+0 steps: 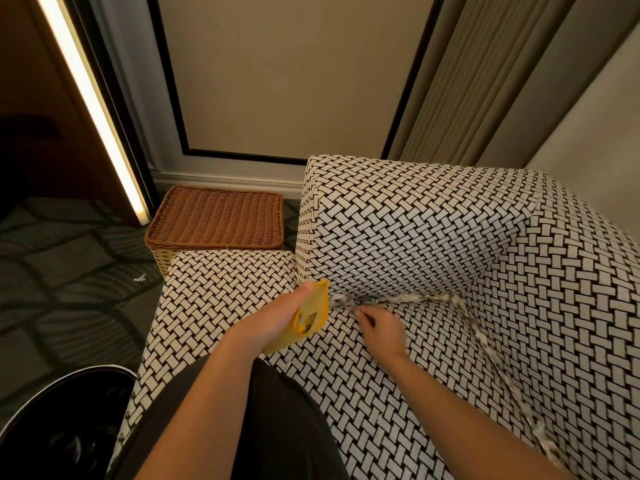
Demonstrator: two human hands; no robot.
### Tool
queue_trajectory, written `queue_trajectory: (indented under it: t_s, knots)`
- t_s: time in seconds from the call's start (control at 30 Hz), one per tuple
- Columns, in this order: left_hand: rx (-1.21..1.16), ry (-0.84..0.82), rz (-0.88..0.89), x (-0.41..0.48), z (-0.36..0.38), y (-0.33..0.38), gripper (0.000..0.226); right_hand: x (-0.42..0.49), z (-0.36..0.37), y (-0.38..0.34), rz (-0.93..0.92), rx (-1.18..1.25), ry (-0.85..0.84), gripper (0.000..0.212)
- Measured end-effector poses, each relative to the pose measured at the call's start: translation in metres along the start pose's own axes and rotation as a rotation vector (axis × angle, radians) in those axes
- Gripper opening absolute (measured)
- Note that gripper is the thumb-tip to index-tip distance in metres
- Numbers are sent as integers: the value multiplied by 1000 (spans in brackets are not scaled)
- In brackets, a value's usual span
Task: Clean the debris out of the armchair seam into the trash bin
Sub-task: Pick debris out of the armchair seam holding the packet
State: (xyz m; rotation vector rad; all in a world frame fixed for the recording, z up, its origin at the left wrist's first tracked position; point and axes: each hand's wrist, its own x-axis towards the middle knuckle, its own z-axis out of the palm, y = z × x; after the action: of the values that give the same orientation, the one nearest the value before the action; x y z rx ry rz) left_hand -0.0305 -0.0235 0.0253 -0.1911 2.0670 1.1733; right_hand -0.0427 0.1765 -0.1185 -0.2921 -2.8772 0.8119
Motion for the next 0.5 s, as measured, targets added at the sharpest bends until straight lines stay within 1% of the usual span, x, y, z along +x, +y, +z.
queue_trajectory:
  t_s: [0.07,0.13,0.2,0.3,0.37,0.43,0.5]
  knots:
    - [2,4,-1,1,1,0,69,-10,-5,-8,73,286,30,18]
    - [11,3,11,1,2,-1,69,-19,-11,-22,156,527,61,20]
    - [17,2,15,2,2,-3,70,-27,-20,-40,189,682,59,16]
    - [27,4,18,4,1,-4,71,-36,-34,-72,130,858,31,14]
    - [34,5,50,4,2,-5,68,-40,-42,-90,15,845,17,15]
    - [36,5,94,4,1,-4,63,-42,-45,-103,-112,746,-20,20]
    - [30,5,113,4,1,-4,60,-43,-45,-106,-158,697,-51,24]
